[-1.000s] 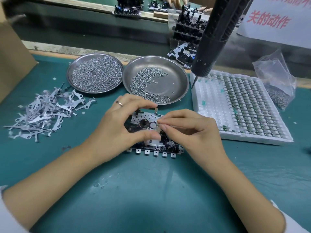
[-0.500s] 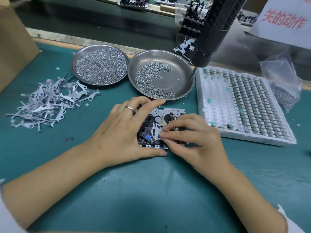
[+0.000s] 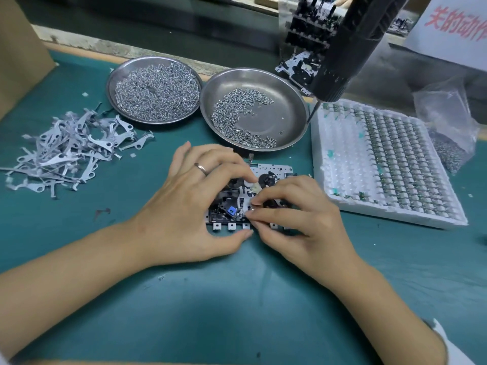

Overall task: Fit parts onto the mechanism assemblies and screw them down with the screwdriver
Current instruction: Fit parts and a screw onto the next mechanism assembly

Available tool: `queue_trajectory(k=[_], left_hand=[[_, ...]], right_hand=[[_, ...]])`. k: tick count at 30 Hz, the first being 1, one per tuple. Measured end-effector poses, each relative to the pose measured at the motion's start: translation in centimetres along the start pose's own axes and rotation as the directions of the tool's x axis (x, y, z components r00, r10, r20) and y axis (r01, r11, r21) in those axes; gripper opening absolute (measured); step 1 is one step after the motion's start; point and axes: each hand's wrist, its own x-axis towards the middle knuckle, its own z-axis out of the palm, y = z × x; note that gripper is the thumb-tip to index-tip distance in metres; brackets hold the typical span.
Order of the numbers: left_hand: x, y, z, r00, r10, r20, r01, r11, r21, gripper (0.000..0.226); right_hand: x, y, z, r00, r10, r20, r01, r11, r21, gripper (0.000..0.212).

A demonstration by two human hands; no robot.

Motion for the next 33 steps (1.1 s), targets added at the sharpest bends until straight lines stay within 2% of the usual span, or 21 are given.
queue_trajectory(k=[8, 13, 19, 21, 22, 23, 25, 27, 28, 31, 33], left_hand=[[-0.1, 0.7, 0.3, 0.998, -0.039, -0.059, 0.041, 0.998, 0.038, 0.044], [-0.2, 1.1, 0.7, 0.997, -0.056, -0.058, 0.057, 0.998, 0.01, 0.04], [-0.1, 1.0, 0.8, 0.995, -0.089, -0.038, 0.086, 0.993, -0.077, 0.035], [0.0, 1.0, 1.0, 0.994, -0.098, -0.042, 0.094, 0.992, -0.086, 0.029], [0.0, 1.0, 1.1, 0.994, -0.103, -0.046, 0.099, 0.991, -0.088, 0.026], [0.0, 0.9, 1.1, 0.992, -0.114, -0.046, 0.109, 0.989, -0.099, 0.024], [0.0, 0.9, 1.1, 0.99, -0.134, -0.04, 0.127, 0.982, -0.141, 0.026], [0.0, 0.8, 1.1, 0.989, -0.145, -0.041, 0.136, 0.975, -0.174, 0.028], [0.1, 0.8, 1.0, 0.988, -0.15, -0.042, 0.14, 0.973, -0.182, 0.028], [0.2, 0.9, 1.0, 0.986, -0.161, -0.047, 0.15, 0.972, -0.182, 0.021], [0.2, 0.9, 1.1, 0.986, -0.161, -0.049, 0.149, 0.971, -0.186, 0.021]], right_hand=[[0.1, -0.4, -0.3, 0.988, 0.155, 0.01, -0.154, 0.969, 0.191, 0.012], [0.1, -0.6, -0.5, 0.987, 0.156, 0.024, -0.157, 0.966, 0.207, 0.011], [0.1, -0.8, -0.7, 0.984, 0.177, 0.016, -0.176, 0.963, 0.202, 0.02], [0.3, -1.1, -0.9, 0.977, 0.203, -0.071, -0.184, 0.96, 0.21, 0.023], [0.5, -1.2, -1.2, 0.959, 0.236, -0.157, -0.201, 0.957, 0.21, 0.025], [0.9, -1.3, -1.4, 0.923, 0.281, -0.262, -0.226, 0.949, 0.219, 0.027], [2.5, -1.1, -2.7, 0.802, 0.379, -0.461, -0.265, 0.918, 0.294, 0.032], [4.8, -0.6, -4.3, 0.689, 0.476, -0.546, -0.26, 0.866, 0.428, 0.045], [6.1, -0.5, -5.1, 0.673, 0.508, -0.538, -0.25, 0.84, 0.481, 0.055], [10.1, -0.1, -6.8, 0.739, 0.507, -0.444, -0.215, 0.802, 0.557, 0.076], [12.2, -0.3, -7.1, 0.761, 0.471, -0.447, -0.184, 0.817, 0.547, 0.071]])
